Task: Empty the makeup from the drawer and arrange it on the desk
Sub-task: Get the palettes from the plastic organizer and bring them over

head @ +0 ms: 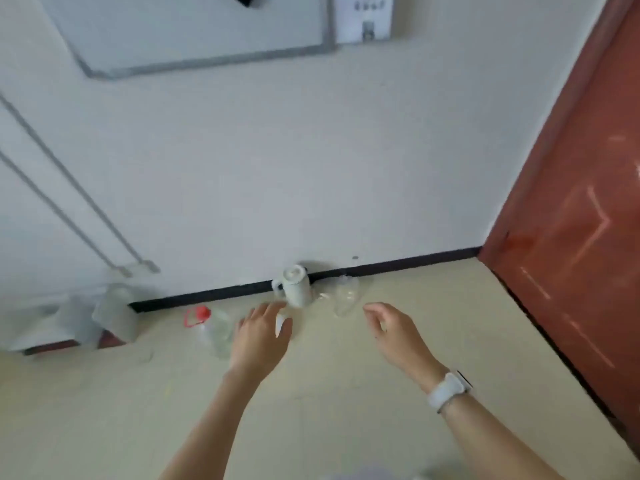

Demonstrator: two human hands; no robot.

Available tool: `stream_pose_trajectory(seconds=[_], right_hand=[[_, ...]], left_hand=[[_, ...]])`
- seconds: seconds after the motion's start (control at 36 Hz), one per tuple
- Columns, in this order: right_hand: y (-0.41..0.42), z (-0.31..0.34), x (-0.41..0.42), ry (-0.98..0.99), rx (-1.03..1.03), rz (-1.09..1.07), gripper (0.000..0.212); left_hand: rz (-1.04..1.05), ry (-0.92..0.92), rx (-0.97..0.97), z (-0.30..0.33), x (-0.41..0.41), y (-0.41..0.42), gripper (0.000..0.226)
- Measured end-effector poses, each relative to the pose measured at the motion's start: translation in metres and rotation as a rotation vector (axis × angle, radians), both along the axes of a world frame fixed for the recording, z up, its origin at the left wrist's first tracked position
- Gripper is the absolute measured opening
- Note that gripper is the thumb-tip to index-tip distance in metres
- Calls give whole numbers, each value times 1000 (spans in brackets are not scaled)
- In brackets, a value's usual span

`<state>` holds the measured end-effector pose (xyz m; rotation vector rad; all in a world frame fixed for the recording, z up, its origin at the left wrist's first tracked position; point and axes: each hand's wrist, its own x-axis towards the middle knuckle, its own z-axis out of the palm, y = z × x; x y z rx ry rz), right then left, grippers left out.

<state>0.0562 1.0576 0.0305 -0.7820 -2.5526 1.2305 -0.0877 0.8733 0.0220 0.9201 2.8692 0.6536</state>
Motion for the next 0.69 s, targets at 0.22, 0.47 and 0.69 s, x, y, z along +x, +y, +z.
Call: stream_pose_trajectory(seconds=[0.22,0.47,0.69], right_hand=[[-168,-7,-149,-62,4,608,25],[-353,-17,-256,-84,37,1104,26],[-487,-7,-379,57,267,1406,30]], left_hand=[[615,-41,37,-2,-11,-211,36],[1083,-60,37,-10,-18,-364,36],[1281,-24,-60,11,-110,-478,36]])
